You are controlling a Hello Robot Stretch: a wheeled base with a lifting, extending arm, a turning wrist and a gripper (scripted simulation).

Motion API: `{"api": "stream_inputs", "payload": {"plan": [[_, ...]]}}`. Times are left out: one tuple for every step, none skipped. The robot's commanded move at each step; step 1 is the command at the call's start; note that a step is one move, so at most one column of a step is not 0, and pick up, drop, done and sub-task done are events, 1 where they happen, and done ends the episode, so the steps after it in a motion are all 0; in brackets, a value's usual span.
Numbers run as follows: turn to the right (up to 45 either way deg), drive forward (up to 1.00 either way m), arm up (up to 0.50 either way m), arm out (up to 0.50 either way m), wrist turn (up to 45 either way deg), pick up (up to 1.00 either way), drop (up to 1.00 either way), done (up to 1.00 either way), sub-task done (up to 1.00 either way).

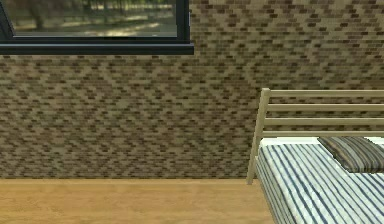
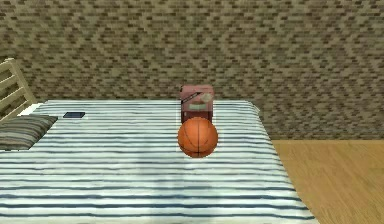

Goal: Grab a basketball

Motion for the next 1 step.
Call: {"api": "stream_inputs", "payload": {"plan": [[0.0,0.0,0.0,0.48,0.0,0.0,0.0,0.0,0.0]]}}
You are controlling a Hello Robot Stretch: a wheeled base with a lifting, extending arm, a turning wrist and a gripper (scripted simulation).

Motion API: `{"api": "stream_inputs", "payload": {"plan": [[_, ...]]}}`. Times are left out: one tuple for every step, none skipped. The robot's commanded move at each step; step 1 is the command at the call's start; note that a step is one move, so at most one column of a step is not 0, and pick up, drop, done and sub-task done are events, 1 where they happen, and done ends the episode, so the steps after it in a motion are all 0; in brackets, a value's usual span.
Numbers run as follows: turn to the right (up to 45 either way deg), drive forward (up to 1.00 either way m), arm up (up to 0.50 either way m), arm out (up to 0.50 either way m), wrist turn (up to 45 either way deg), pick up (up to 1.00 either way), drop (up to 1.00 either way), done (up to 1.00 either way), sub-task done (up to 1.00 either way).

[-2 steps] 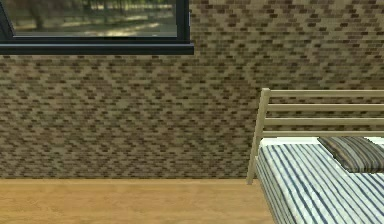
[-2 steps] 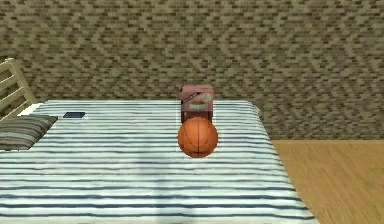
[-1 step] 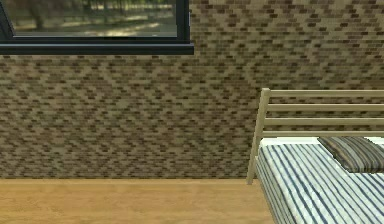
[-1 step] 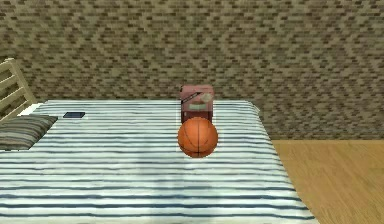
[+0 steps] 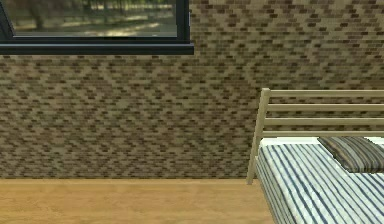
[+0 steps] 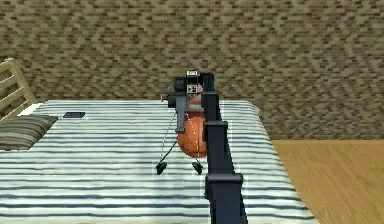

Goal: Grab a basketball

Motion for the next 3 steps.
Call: {"api": "stream_inputs", "payload": {"plan": [[0.0,0.0,0.0,0.0,45.0,0.0,0.0,0.0,0.0],[0.0,0.0,0.0,0.0,45.0,0.0,0.0,0.0,0.0],[0.0,0.0,0.0,0.0,45.0,0.0,0.0,0.0,0.0]]}}
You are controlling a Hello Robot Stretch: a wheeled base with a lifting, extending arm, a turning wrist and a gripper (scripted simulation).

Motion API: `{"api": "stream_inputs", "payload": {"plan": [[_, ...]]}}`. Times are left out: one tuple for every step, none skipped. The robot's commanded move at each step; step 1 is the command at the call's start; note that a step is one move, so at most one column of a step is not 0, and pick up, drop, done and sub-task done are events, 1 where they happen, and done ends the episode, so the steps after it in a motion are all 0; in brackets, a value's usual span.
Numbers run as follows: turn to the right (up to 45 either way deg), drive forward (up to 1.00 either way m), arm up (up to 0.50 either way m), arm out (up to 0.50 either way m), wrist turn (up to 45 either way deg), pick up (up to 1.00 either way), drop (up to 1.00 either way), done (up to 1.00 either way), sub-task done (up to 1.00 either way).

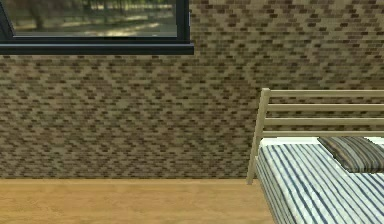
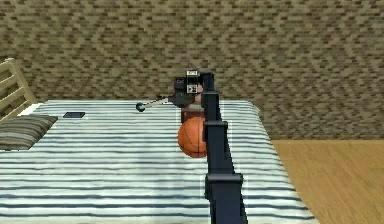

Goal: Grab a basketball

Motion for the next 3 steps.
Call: {"api": "stream_inputs", "payload": {"plan": [[0.0,0.0,0.0,0.0,45.0,0.0,0.0,0.0,0.0],[0.0,0.0,0.0,0.0,15.0,0.0,0.0,0.0,0.0],[0.0,0.0,-0.3,0.0,0.0,0.0,0.0,0.0,0.0]]}}
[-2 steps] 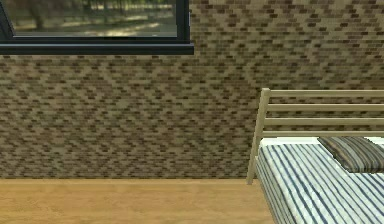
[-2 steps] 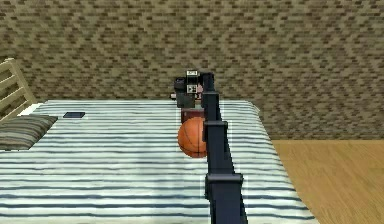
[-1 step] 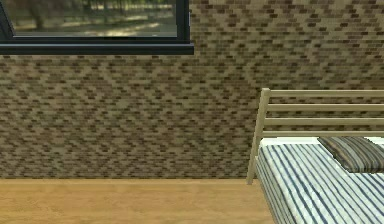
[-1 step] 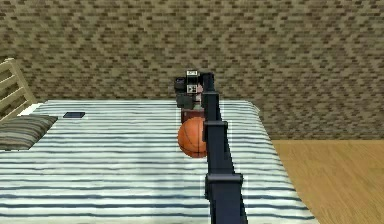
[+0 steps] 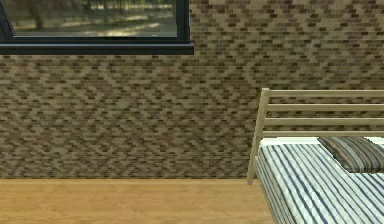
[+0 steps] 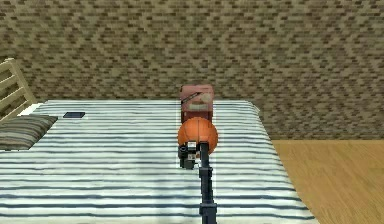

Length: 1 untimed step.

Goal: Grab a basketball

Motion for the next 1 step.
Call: {"api": "stream_inputs", "payload": {"plan": [[0.0,0.0,0.0,0.0,0.0,1.0,0.0,0.0,0.0]]}}
